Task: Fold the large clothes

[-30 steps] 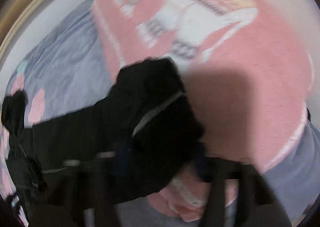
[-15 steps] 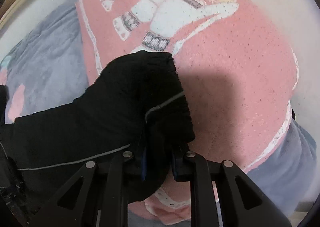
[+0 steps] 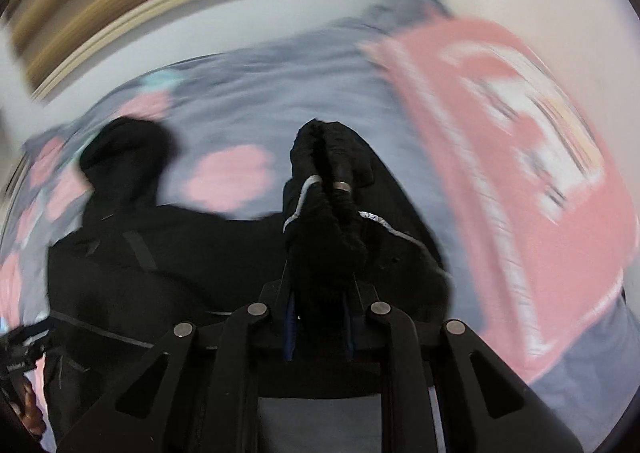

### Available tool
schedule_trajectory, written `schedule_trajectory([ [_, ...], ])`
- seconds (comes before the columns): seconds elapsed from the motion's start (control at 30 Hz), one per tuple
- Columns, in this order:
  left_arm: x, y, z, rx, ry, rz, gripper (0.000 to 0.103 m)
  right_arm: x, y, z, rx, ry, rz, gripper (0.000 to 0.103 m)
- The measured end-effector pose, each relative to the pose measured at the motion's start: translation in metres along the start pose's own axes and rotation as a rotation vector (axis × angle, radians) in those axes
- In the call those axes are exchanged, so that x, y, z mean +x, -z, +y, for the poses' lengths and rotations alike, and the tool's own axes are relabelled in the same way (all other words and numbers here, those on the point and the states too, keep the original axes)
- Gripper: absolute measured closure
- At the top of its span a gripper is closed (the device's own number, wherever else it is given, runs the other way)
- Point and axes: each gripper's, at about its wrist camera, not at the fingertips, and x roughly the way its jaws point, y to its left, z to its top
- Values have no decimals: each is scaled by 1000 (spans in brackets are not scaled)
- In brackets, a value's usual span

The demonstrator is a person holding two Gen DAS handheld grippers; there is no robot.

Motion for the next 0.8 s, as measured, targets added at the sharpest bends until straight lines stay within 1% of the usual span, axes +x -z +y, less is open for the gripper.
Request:
schedule_trajectory([
  [0.03, -5, -1, 11, -8, -4, -7, 27, -1, -1, 27, -38, 18, -14, 83],
  [0.07, -14, 2, 27, -19, -13, -12, 27, -4, -3, 66, -86, 32, -33, 83],
  [0.17, -32, 7, 65, -41, -45, -23, 27, -3, -7, 143, -117, -36, -27, 83],
  [0.2, -39, 9, 79, -41, -68, -29, 27, 2, -7, 180, -141, -63, -11, 83],
  [0.27, -50, 12, 102, -49, -110, -44, 27, 12, -5, 224, -180, -97, 10, 83],
  [0.3, -56, 14, 113, -58, -119, -52, 27, 20, -3, 256, -208, -123, 28, 83],
  [0.33, -61, 16, 125, -71, -126, -60, 27, 26, 2, 279, -236, -143, 43, 83],
  [0.4, -66, 19, 147, -109, -137, -76, 27, 47, 13, 338, -328, -172, 81, 83],
  [0.47, -64, 21, 166, -141, -154, -82, 27, 71, 24, 374, -380, -187, 126, 84],
  [0.5, -63, 22, 173, -155, -163, -82, 27, 90, 33, 397, -404, -204, 167, 84],
  [0.53, -58, 23, 184, -173, -176, -75, 27, 97, 41, 406, -415, -211, 189, 84],
  [0.63, -47, 23, 202, -214, -197, -60, 27, 145, 65, 443, -461, -223, 302, 83],
  [0.67, -44, 24, 207, -228, -197, -62, 27, 159, 72, 450, -478, -217, 332, 79],
  [0.7, -38, 24, 210, -243, -192, -61, 27, 167, 77, 454, -492, -209, 340, 76],
  [0.77, -31, 25, 216, -256, -182, -53, 27, 171, 79, 457, -507, -213, 330, 72],
  [0.8, -26, 24, 217, -254, -174, -50, 27, 170, 77, 456, -511, -231, 336, 66],
])
